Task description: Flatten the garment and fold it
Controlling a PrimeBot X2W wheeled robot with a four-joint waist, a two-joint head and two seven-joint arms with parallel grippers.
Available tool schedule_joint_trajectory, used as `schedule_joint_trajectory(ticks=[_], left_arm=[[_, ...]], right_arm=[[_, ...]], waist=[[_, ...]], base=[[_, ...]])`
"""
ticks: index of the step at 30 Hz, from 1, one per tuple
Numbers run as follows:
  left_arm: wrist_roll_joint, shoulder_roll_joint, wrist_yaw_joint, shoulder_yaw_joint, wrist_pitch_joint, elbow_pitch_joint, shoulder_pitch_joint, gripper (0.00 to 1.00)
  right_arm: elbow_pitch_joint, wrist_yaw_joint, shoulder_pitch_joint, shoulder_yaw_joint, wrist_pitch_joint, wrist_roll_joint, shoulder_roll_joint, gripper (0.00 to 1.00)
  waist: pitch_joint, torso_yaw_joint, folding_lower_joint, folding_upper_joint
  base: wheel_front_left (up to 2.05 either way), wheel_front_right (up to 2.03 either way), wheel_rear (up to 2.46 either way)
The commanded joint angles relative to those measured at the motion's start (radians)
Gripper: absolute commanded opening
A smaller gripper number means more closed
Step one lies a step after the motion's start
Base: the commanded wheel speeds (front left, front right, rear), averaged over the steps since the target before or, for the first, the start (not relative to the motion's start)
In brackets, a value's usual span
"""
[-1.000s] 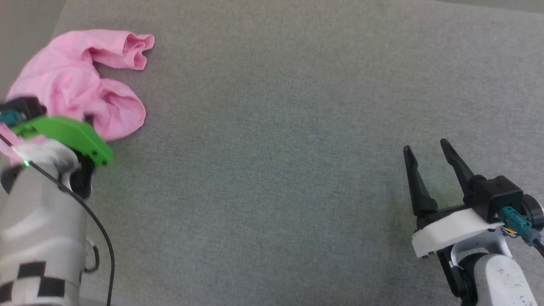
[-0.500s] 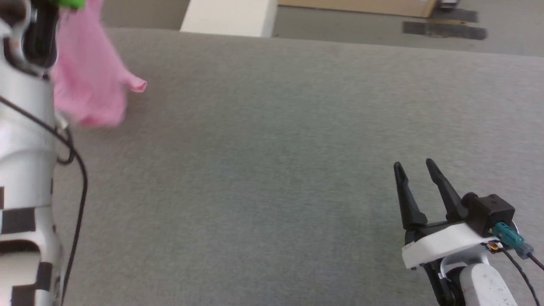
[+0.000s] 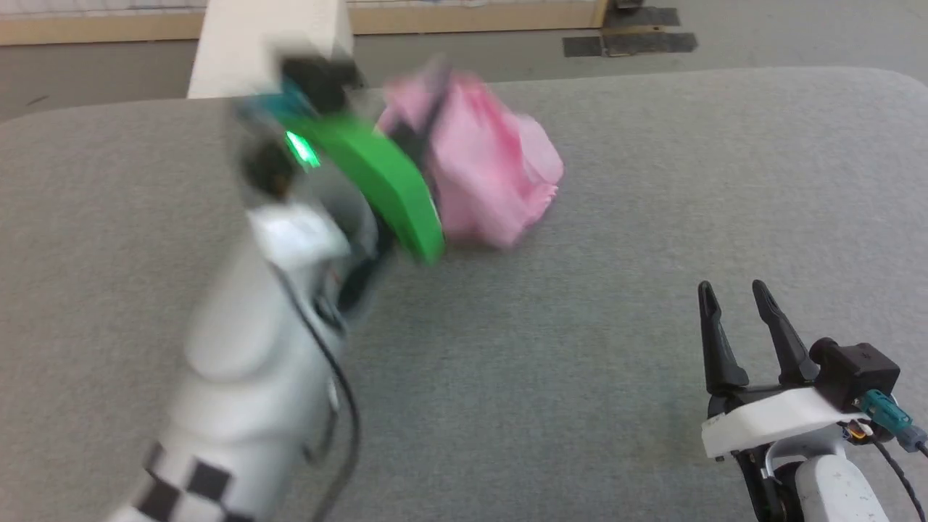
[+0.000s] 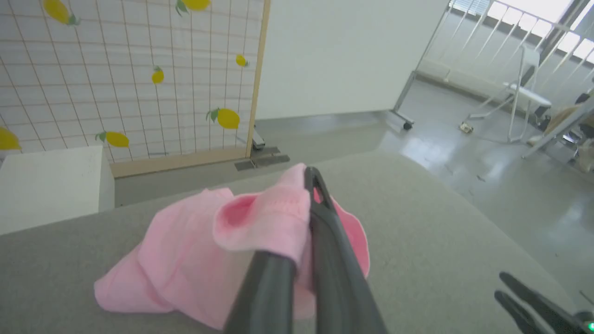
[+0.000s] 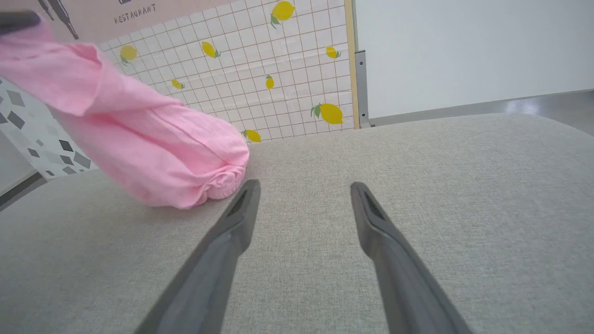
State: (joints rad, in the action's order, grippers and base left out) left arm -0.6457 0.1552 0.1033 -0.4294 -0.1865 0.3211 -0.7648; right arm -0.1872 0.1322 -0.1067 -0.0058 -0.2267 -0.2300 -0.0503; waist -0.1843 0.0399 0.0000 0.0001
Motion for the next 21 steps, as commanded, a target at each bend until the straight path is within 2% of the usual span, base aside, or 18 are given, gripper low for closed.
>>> schedule_joint_trajectory(ticks=[1,7,10,11,12,16,21], left_arm=[[0.015,-0.007,0.0,-0.038,-0.023,0.024,0.055,0.0],[-0.018,-0.039,0.013,-0.185,-0.147,0.121,0.249,0.0],[-0.056,-0.051,0.016,-0.203,-0.175,0.128,0.297,0.02],[-0.078,-0.056,0.016,-0.193,-0.174,0.121,0.306,0.18],[-0.093,-0.059,0.014,-0.178,-0.163,0.112,0.308,1.0],[-0.168,-0.063,-0.01,-0.081,-0.1,0.047,0.316,1.0],[-0.215,-0.013,-0.066,0.075,0.025,-0.05,0.355,1.0]], right_arm=[[-0.003,-0.002,-0.007,0.001,-0.009,-0.003,0.0,1.0],[-0.009,-0.002,-0.002,0.002,-0.015,-0.009,0.0,1.0],[-0.017,-0.002,0.005,0.0,-0.017,-0.013,0.0,1.0],[-0.021,-0.002,0.007,0.002,-0.018,-0.014,0.0,1.0],[-0.025,-0.002,0.01,0.003,-0.018,-0.015,0.0,1.0],[-0.039,-0.002,0.023,0.007,-0.02,-0.02,0.0,1.0],[-0.047,-0.002,0.044,-0.001,-0.012,-0.015,0.0,1.0]], waist=[[-0.005,0.028,0.0,-0.0001],[0.003,0.04,0.0,-0.0001],[0.016,0.025,0.0,-0.0001],[0.023,0.019,0.0,-0.0001],[0.031,0.013,0.0,-0.0001],[0.074,-0.009,0.0,-0.0001],[0.13,-0.031,0.0,-0.0001]], base=[[0.0,0.0,0.0],[0.0,0.0,0.0],[0.0,0.0,0.0],[0.0,0.0,0.0],[0.0,0.0,0.0],[0.0,0.0,0.0],[0.0,0.0,0.0]])
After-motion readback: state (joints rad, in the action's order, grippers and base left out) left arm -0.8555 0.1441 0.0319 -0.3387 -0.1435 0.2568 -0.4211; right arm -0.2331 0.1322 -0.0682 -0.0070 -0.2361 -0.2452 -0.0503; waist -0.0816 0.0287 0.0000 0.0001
